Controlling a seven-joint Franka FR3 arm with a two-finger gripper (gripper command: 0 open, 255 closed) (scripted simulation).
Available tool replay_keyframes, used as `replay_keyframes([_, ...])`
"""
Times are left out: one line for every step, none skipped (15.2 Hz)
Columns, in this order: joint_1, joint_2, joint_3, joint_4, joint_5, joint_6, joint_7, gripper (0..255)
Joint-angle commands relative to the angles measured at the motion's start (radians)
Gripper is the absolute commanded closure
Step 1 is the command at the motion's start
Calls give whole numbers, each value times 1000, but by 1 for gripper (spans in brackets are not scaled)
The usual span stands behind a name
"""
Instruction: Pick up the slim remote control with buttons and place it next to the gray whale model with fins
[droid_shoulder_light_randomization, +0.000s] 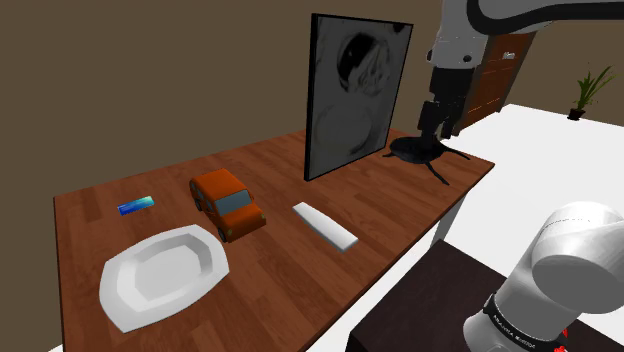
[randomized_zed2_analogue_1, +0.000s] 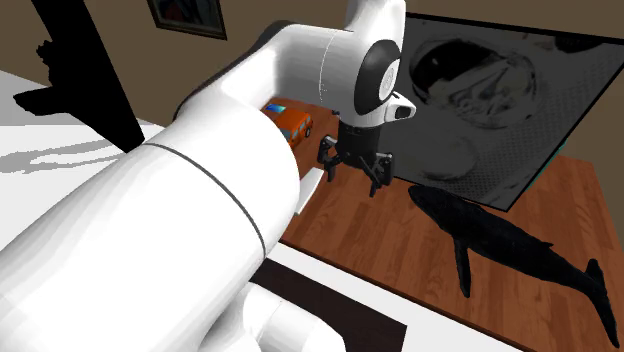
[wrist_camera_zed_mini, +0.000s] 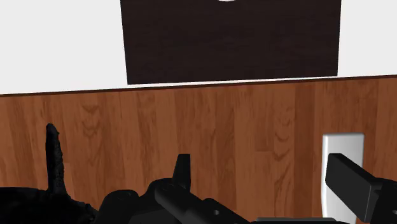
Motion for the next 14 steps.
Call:
replay_keyframes([0,0,0,0,0,0,0,0])
replay_keyframes([6,12,12,-16,10,30,13,0])
replay_keyframes([12,25,24,-31,20,61,27,0])
replay_keyframes([18,40,36,-45,29,92,39,0])
replay_keyframes([24,56,48,-57,38,123,52,0])
replay_keyframes([30,73,60,-68,47,154,65,0])
replay_keyframes([36,92,72,-78,56,186,77,0])
replay_keyframes([43,113,84,-86,63,217,90,0])
replay_keyframes([49,134,96,-93,71,249,102,0])
replay_keyframes([54,157,108,-98,78,281,115,0])
replay_keyframes([60,182,120,-103,85,312,127,0])
replay_keyframes([65,207,132,-105,91,344,139,0])
replay_keyframes([70,234,145,-107,96,375,151,0])
replay_keyframes([75,262,157,-107,101,406,163,0])
